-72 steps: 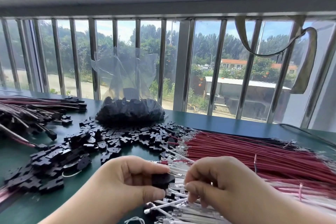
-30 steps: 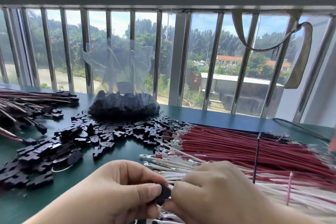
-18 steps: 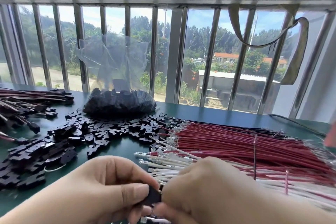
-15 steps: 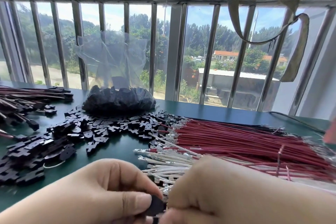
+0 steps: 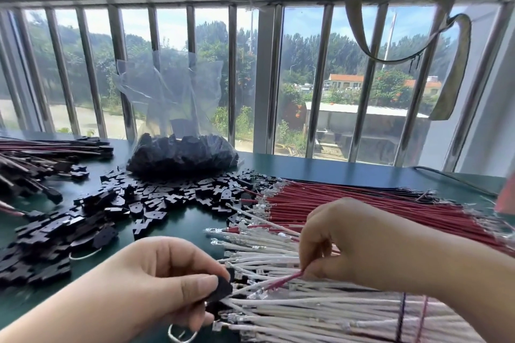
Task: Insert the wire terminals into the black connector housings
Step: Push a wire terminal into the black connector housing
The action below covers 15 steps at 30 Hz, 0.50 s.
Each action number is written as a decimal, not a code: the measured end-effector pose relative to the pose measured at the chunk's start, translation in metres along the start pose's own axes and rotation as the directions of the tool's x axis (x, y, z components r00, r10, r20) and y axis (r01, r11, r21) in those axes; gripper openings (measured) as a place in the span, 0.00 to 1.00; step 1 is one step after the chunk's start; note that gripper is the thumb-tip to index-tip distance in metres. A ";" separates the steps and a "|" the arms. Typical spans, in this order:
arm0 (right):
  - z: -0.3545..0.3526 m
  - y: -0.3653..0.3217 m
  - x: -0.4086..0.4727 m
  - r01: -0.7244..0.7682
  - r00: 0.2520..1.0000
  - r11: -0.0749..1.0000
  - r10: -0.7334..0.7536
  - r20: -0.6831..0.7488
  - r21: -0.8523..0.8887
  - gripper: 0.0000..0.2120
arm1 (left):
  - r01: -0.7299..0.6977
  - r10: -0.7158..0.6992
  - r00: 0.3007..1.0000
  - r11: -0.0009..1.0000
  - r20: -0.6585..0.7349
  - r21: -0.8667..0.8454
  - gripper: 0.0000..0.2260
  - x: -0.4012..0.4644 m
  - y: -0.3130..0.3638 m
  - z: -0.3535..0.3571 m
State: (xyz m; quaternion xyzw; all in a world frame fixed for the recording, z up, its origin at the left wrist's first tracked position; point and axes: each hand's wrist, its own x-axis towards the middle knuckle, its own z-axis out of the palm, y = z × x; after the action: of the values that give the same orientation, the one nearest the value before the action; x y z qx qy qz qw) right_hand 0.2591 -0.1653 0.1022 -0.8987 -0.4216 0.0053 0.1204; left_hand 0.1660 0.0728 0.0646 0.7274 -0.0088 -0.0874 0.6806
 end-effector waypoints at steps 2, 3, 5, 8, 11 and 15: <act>0.000 0.000 -0.001 -0.006 1.000 1.000 0.006 -0.024 0.003 0.03 | -0.015 0.015 1.000 1.000 0.016 0.010 0.33 0.001 -0.001 -0.001; 0.001 0.000 -0.001 -0.007 0.999 1.000 0.006 -0.041 -0.017 0.04 | -0.025 0.025 1.000 0.999 0.013 0.024 0.33 0.001 -0.001 -0.002; 0.004 -0.002 -0.001 -0.005 0.993 0.999 -0.002 -0.117 -0.053 0.07 | -0.031 0.032 0.999 0.997 -0.004 0.064 0.32 0.002 -0.002 -0.002; 0.006 -0.008 0.002 0.015 0.958 0.976 0.049 -0.282 0.218 0.12 | -0.020 0.020 1.000 0.999 -0.007 0.036 0.23 0.003 0.000 -0.002; 0.012 -0.017 -0.002 0.115 0.972 0.917 -0.023 -0.236 0.383 0.27 | -0.018 0.017 1.000 0.997 -0.011 -0.079 0.26 0.003 0.002 -0.003; 0.019 -0.029 -0.001 0.214 0.965 0.900 -0.134 -0.227 0.379 0.06 | -0.023 0.027 0.999 0.990 0.025 -0.138 0.30 0.002 0.003 -0.004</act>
State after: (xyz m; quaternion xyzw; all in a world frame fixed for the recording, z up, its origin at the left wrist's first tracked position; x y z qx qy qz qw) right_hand 0.2338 -0.1443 0.0904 -0.8097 -0.4765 -0.0074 0.3426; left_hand 0.1686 0.0764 0.0674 0.6772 -0.0212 -0.0890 0.7301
